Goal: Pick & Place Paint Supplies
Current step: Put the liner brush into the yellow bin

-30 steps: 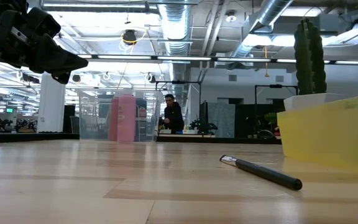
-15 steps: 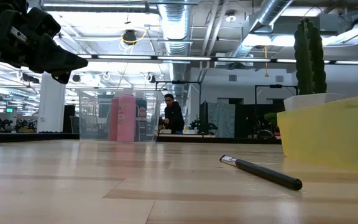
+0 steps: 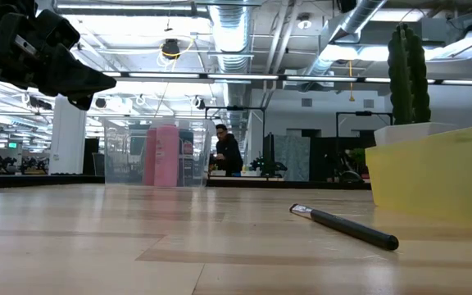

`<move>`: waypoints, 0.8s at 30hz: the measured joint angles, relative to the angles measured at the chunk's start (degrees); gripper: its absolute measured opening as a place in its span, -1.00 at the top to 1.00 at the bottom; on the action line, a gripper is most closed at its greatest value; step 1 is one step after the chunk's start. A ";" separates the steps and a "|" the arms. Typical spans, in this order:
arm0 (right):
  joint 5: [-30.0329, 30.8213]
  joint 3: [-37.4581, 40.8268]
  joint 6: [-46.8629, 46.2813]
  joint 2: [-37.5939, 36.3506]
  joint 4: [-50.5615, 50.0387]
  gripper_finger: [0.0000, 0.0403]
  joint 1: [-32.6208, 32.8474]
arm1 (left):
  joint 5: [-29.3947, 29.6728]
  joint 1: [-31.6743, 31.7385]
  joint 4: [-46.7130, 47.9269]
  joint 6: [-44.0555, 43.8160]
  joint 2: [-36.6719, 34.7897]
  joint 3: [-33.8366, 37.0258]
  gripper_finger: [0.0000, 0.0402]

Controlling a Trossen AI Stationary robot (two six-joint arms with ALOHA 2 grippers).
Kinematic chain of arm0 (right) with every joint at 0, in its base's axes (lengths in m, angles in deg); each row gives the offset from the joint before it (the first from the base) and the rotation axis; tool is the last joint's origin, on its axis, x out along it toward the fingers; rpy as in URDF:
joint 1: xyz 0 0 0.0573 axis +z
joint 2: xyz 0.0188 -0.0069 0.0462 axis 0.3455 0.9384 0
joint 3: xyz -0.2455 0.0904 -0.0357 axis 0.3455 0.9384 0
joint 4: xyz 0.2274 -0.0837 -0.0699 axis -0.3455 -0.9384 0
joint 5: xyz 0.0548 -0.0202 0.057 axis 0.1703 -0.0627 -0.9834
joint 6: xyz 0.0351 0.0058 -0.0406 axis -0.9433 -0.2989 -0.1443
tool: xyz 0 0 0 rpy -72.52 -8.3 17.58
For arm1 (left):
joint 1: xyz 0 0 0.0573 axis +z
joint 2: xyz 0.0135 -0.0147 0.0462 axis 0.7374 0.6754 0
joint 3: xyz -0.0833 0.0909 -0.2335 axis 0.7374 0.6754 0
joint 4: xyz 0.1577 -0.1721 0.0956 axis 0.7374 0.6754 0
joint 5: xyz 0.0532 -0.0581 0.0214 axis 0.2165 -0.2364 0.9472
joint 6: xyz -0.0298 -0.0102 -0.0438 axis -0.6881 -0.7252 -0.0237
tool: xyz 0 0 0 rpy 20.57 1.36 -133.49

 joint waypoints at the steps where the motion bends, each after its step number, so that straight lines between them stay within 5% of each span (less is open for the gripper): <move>1: 0.01 0.00 0.26 0.00 1.01 1.00 -0.51 | 0.00 0.01 -0.02 0.00 0.01 0.00 1.00; 6: -0.44 -1.53 0.94 0.23 2.34 1.00 -2.05 | -0.02 0.01 -0.02 -0.01 0.00 0.00 1.00; 11: 0.05 -12.63 2.63 7.27 -4.05 1.00 -2.17 | -0.02 -0.01 -0.06 0.01 0.00 0.00 1.00; 19: -6.74 -41.66 -21.60 27.61 -53.11 1.00 -2.84 | -0.07 0.01 -1.10 0.01 0.62 -0.09 1.00; 24: -15.65 -52.03 -28.00 39.57 -65.94 1.00 -2.73 | -0.26 -0.01 -1.25 -0.02 0.72 -0.09 1.00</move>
